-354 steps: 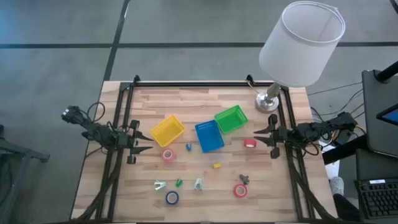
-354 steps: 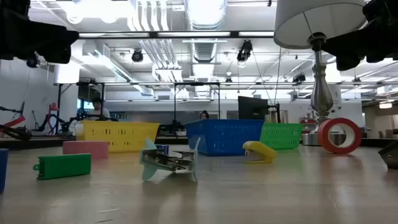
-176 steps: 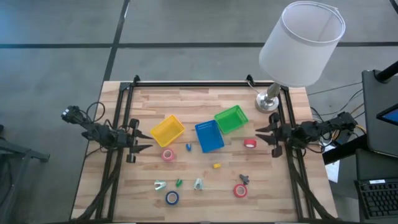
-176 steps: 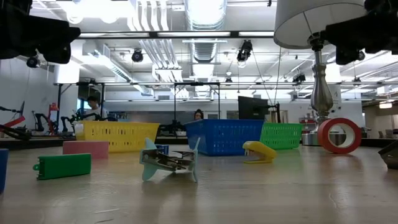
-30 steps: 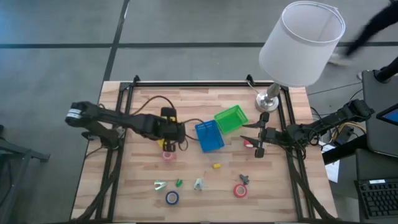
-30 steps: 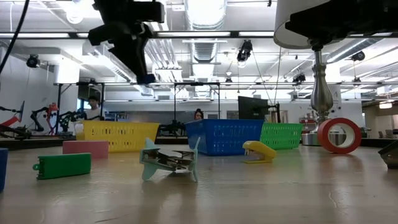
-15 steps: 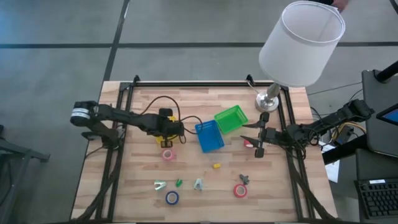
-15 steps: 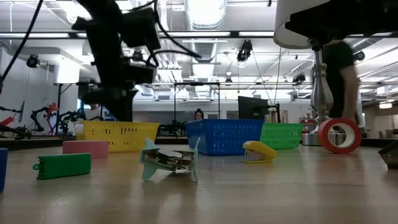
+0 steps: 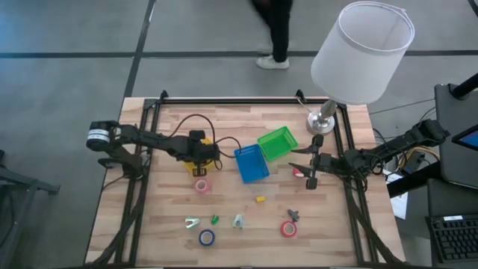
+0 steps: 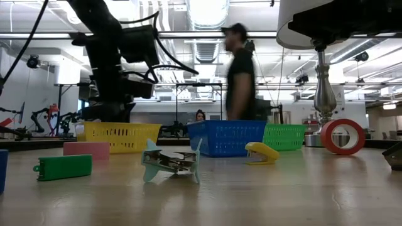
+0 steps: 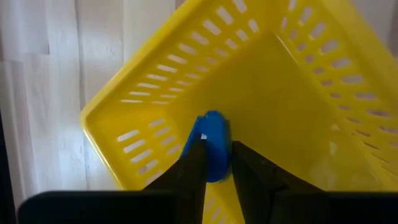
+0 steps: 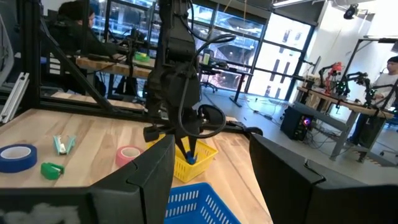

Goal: Pick and place Stapler, Stapler remover, tape
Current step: Put the blue stapler into the yellow bin, then put the green stapler into the yellow bin

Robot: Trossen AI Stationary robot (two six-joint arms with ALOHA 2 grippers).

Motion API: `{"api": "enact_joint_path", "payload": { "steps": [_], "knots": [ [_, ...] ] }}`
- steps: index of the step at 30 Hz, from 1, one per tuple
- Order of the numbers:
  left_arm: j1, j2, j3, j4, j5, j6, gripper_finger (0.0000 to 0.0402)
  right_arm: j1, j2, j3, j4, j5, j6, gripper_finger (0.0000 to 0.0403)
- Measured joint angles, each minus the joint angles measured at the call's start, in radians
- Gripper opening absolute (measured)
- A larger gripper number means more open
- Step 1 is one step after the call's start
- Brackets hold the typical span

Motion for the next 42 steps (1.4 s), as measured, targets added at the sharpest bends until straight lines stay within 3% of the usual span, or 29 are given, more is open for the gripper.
{"api": "enact_joint_path", "payload": {
  "steps": [11,23,34,42],
  "knots": [
    [-0.017,-0.001,0.051,-0.020,-0.002,0.002,0.0140,0.000,-0.001,0.000,0.000,0.000,-0.002,0.0206],
    [-0.139,-0.027,0.235,-0.080,0.008,-0.063,0.0145,-0.003,-0.001,0.000,0.000,0.000,-0.019,0.0206],
    [-0.362,-0.031,0.274,-0.053,0.081,-0.397,0.0145,-0.004,0.000,0.000,0.000,0.000,-0.005,0.0206],
    [-0.547,-0.030,0.228,0.114,0.081,-0.670,0.0145,-0.004,0.000,0.000,0.000,0.000,0.003,0.0206]
  ]
}}
